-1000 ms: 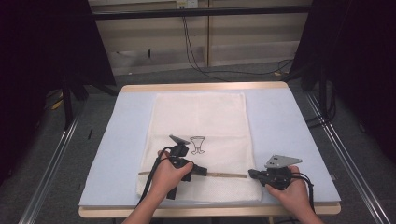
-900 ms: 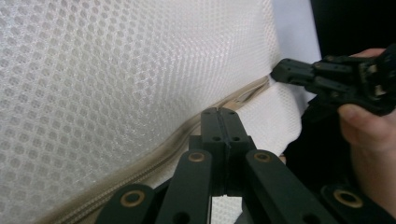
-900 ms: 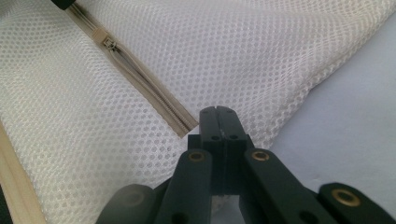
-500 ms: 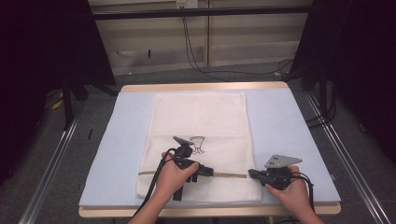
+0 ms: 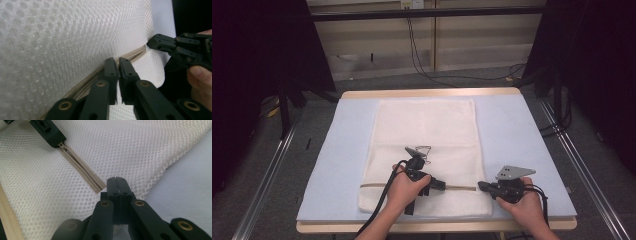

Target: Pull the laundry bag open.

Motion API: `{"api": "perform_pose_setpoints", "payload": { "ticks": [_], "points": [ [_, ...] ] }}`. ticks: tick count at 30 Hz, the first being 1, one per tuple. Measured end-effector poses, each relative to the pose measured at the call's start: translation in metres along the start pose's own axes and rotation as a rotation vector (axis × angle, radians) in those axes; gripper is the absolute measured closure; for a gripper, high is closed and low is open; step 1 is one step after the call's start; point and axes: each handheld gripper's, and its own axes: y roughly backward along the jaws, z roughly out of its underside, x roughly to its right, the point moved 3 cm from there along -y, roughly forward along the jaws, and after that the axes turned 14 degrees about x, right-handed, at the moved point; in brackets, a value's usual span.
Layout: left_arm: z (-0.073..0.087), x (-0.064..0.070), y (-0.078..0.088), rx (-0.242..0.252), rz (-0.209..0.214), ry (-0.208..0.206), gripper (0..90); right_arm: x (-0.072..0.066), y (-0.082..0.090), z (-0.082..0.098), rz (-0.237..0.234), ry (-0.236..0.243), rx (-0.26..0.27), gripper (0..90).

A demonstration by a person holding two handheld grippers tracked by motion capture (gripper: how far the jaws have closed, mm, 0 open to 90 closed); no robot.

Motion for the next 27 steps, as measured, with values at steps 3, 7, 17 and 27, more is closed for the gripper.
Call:
{"api": "perform_pose_setpoints", "payload": {
  "ticks": [3, 7, 17, 27],
  "points": [
    [-0.001, 0.001, 0.004, 0.001, 0.001, -0.013, 87.4, 0.0, 0.0, 0.0, -0.002, -0.001, -0.003, 90.0],
    [-0.003, 0.001, 0.012, 0.017, -0.011, -0.02, 87.5, 0.0, 0.0, -0.001, -0.003, 0.005, -0.007, 90.0],
    [-0.004, -0.004, 0.026, 0.02, -0.002, -0.015, 87.6, 0.0, 0.0, 0.0, -0.004, 0.002, -0.006, 90.0],
    [-0.008, -0.014, 0.043, 0.027, 0.005, -0.003, 87.5, 0.0, 0.0, 0.0, -0.005, -0.001, -0.006, 90.0]
  ]
}}
